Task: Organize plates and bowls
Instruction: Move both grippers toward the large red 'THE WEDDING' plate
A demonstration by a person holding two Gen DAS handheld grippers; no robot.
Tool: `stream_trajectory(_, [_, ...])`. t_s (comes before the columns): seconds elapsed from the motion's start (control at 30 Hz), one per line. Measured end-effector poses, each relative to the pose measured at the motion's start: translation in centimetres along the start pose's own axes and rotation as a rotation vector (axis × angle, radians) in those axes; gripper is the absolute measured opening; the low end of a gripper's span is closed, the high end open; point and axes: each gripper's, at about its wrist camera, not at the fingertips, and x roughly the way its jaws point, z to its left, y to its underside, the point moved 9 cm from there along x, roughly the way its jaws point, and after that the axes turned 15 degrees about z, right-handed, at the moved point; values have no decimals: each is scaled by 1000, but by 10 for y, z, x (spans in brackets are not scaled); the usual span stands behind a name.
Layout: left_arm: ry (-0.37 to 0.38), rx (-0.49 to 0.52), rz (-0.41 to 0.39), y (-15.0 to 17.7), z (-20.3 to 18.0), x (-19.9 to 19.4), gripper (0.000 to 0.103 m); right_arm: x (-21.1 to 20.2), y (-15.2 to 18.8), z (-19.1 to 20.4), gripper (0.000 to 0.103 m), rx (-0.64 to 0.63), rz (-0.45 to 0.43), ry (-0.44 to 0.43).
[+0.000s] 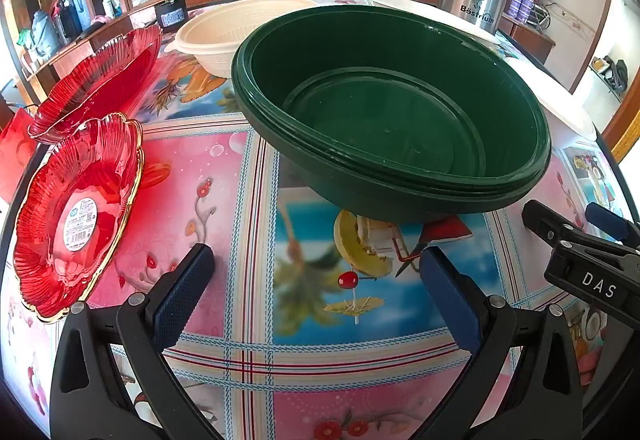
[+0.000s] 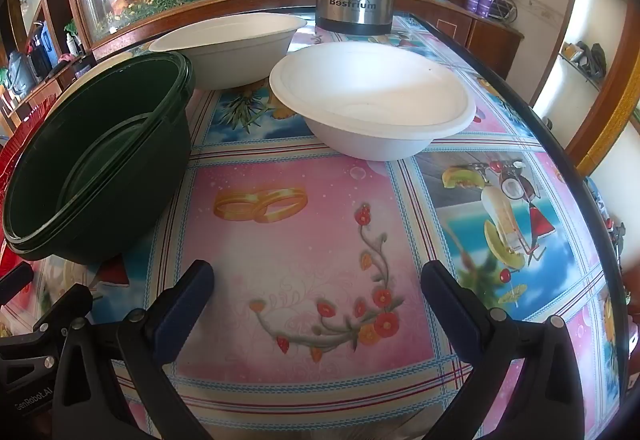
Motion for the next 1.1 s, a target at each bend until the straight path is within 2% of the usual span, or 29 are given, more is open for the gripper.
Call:
stream_trajectory(0.67, [0,6,4,1,1,1,103,3,-3,0,103,1,-1,-2])
stream_trajectory(0.77, [-1,15,35,4,4,0,103,3,-3,0,103,-5,3,-4])
stream_trajectory(0.83, [-22,7,42,5,9,-5,103,3,-1,3,103,-42,26,-17])
stream_trajectory(0.97, [-5,1,25,10,18,-25,103,-5,13,5,103,-57,50,-3])
stream_trajectory(1.1, [-2,-20,11,14,28,-50,103,-36,17,24,103,-90,15,-13])
